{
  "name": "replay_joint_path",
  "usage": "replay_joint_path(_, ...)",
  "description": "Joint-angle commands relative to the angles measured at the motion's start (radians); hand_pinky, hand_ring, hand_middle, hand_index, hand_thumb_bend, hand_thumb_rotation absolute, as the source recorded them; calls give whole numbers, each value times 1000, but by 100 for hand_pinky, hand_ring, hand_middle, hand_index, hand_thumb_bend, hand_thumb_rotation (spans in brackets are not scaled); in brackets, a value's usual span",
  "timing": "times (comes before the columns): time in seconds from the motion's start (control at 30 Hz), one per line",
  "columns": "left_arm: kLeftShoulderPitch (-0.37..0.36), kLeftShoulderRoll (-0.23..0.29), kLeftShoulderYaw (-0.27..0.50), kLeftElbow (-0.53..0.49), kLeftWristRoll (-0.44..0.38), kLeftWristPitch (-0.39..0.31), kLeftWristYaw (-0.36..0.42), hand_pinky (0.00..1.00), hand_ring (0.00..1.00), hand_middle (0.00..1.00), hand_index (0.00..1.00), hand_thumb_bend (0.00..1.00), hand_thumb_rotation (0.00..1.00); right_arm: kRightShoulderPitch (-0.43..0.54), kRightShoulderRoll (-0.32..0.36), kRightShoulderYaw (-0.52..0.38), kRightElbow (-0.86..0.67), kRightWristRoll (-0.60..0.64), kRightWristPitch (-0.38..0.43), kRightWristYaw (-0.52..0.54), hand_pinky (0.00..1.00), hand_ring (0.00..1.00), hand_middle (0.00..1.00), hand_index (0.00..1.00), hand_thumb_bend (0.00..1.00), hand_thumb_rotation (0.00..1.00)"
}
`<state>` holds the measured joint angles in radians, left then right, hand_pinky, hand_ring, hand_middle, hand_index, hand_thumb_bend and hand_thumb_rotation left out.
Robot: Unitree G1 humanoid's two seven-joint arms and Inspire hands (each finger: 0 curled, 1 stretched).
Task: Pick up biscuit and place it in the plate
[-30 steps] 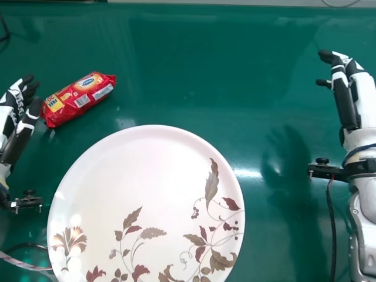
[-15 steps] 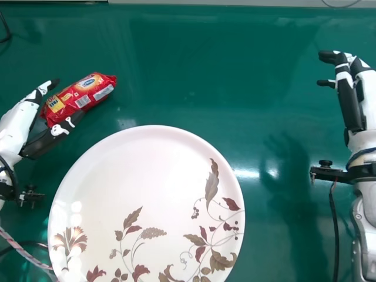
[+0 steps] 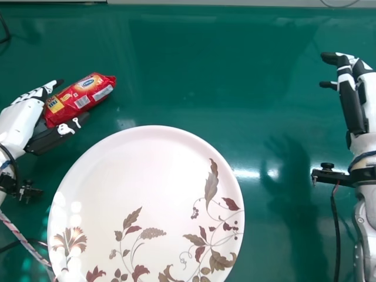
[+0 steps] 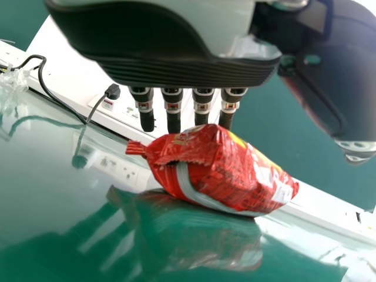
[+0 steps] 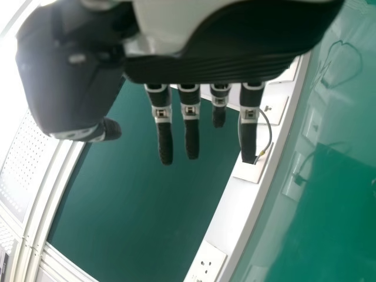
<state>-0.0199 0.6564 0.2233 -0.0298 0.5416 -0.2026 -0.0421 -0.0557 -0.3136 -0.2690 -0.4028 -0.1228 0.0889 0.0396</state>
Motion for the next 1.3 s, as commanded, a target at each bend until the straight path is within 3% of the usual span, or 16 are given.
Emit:
replay_joint_path(0.0,0,24,-16,22,16,26,-17,100,100,100,100,100,72,10,-4,-8,11,4,-17,0,68,78,81,76,52,57)
replay_joint_path(0.37,-82,112,-72,84,31,74,-81,100,100,100,100,100,61,19,-3,-18,0,8,-8,3,65,78,81,76,55,60)
replay_joint_path(0.53,-136,155,-110,135,55,89,-109,100,100,100,100,100,69,17,-5,-26,8,26,-20,13,68,79,81,76,56,61)
replay_joint_path(0.83,-212,181,-155,241,25,105,-169,100,100,97,100,100,64,26,-5,-29,-11,23,-5,16,63,78,81,77,57,63)
replay_joint_path(1.27,-303,211,-213,331,12,108,-235,100,96,94,100,100,51,24,-5,-30,-17,24,1,19,65,78,81,76,56,61)
